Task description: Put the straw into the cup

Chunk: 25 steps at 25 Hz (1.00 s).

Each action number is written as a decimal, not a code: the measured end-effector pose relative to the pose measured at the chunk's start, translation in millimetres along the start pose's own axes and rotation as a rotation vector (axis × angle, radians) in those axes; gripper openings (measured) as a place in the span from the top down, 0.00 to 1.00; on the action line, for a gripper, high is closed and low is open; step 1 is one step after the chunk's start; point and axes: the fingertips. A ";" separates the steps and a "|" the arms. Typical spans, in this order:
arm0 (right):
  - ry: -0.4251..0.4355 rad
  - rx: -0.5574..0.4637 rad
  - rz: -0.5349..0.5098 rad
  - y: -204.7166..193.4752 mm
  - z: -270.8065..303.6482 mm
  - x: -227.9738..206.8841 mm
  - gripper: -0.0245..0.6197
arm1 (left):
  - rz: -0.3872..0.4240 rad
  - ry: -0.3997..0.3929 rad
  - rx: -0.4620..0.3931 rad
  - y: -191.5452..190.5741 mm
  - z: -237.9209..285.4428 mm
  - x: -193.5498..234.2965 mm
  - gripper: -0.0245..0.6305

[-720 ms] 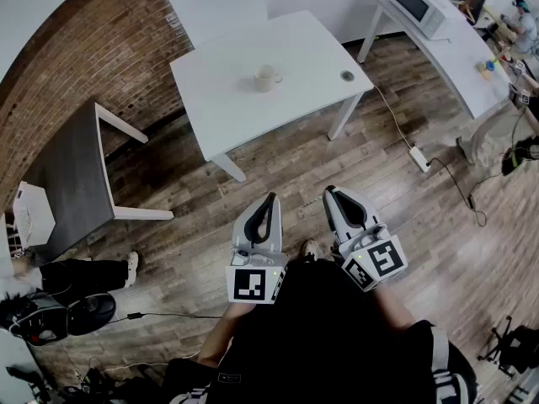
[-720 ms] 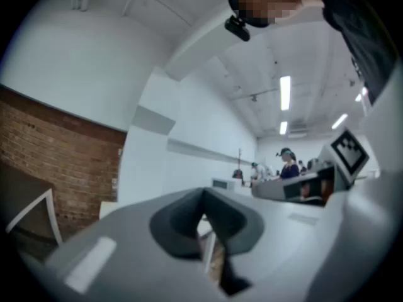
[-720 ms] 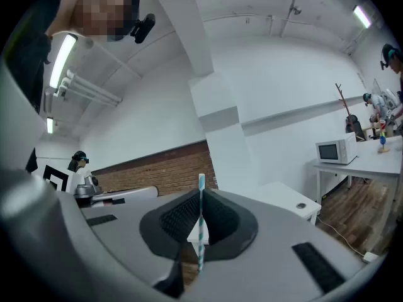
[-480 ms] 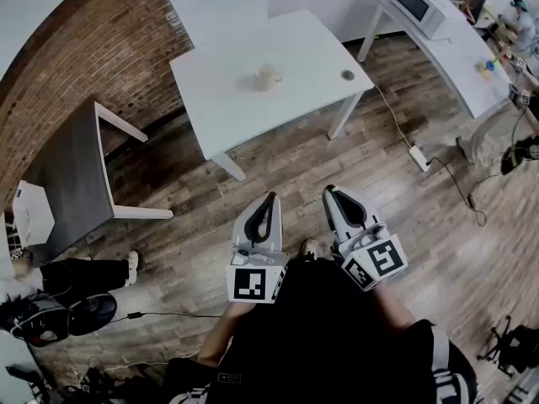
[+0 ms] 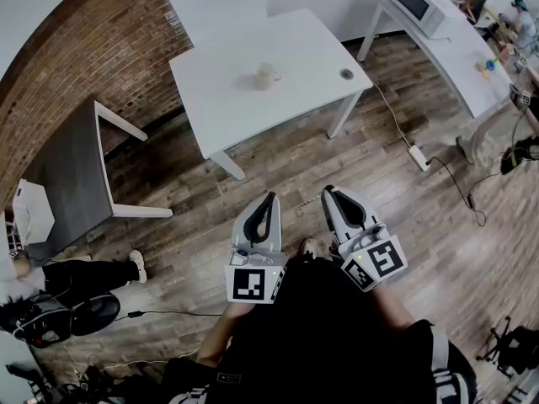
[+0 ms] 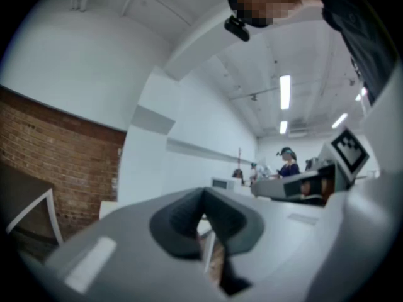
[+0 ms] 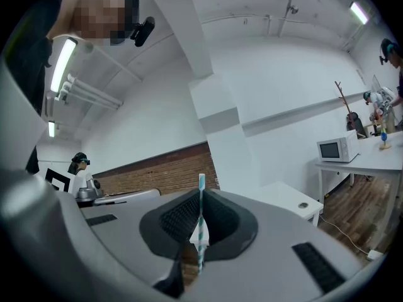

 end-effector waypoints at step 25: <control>0.113 -0.013 0.022 -0.5 -44.8 -38.9 0.94 | 0.034 0.126 0.018 -13.5 -9.5 -50.7 0.96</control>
Point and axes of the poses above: the fingertips, and each gripper's own axes: z forward along the fingers, x to its left, y out of its top, and after that the axes turned 13 degrees about y, right-handed
